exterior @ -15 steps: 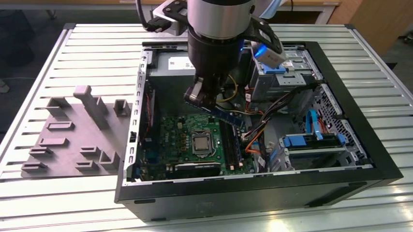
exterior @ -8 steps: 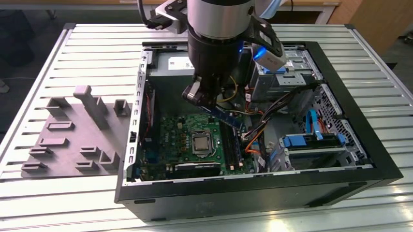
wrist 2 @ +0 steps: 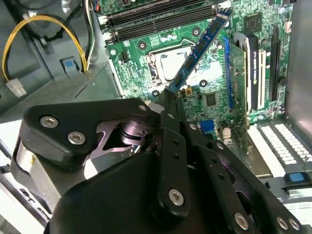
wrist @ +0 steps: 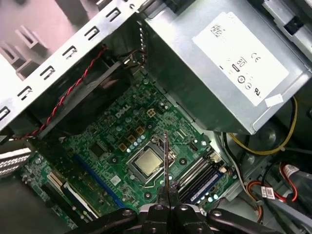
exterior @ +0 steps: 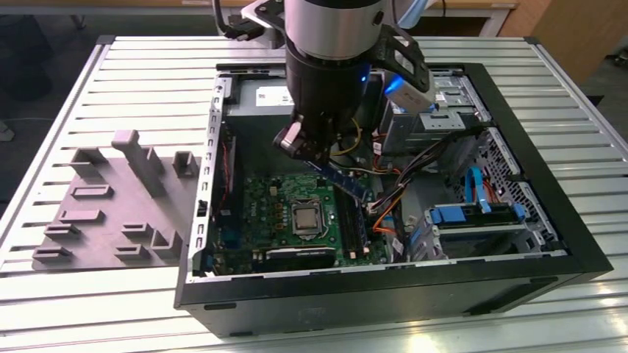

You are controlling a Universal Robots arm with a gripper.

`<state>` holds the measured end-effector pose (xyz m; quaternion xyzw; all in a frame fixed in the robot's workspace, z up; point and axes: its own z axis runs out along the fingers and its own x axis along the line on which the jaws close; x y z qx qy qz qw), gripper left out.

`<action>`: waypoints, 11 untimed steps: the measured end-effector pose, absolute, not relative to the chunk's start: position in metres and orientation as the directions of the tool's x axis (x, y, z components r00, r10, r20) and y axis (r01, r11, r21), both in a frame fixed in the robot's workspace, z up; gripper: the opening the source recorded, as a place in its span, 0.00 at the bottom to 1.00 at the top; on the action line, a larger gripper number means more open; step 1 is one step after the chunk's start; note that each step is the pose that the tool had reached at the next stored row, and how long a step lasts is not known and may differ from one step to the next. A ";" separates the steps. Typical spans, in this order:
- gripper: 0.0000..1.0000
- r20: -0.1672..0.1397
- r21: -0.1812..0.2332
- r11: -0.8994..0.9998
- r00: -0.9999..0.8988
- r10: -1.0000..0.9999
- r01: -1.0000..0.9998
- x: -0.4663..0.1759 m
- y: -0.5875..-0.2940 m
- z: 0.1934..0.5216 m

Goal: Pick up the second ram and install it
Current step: 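Insert the second ram into the second slot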

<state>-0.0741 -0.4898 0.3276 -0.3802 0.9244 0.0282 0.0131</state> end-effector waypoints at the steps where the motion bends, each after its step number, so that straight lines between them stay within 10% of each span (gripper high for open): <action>1: 0.11 -0.046 0.042 0.718 -0.720 -0.693 -0.694 -0.074 -0.490 0.328; 11: 0.11 -0.046 0.042 0.796 -0.797 -0.602 -0.604 -0.074 -0.490 0.327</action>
